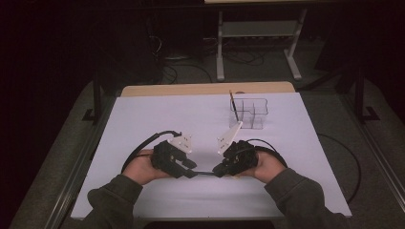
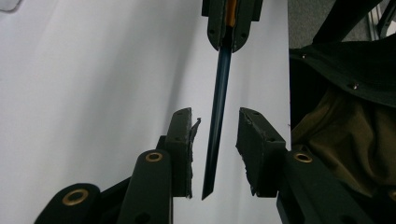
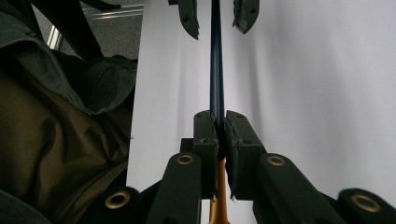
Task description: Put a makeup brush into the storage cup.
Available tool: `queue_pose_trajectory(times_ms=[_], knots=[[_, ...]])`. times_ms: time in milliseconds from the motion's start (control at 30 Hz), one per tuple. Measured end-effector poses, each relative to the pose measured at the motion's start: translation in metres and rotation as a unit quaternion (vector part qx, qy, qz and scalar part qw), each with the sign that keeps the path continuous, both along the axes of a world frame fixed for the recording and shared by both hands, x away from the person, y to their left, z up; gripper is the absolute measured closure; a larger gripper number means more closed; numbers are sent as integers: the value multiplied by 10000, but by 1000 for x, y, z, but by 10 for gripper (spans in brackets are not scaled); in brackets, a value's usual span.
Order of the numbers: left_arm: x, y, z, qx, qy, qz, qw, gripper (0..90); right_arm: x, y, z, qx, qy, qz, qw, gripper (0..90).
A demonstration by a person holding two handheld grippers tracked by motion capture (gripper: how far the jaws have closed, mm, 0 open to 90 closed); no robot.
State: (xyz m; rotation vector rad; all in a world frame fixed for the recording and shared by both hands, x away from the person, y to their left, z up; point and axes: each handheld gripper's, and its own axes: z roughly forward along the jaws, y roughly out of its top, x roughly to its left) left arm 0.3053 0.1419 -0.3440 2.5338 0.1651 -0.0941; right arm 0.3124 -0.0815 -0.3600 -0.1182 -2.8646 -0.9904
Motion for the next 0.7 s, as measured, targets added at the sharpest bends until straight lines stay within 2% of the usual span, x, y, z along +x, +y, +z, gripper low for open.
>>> queue_pose_trajectory(times_ms=[267,400,700], knots=[[1,-3,-4,142,65,-74,9999,680,-2,3,0,-12,-11,71,10000,825],[1,-4,-5,128,91,-63,9999,687,-2,3,0,-39,-15,72,10000,825],[2,-6,-8,234,174,-145,9995,733,-3,5,0,-54,-25,113,9999,825]])
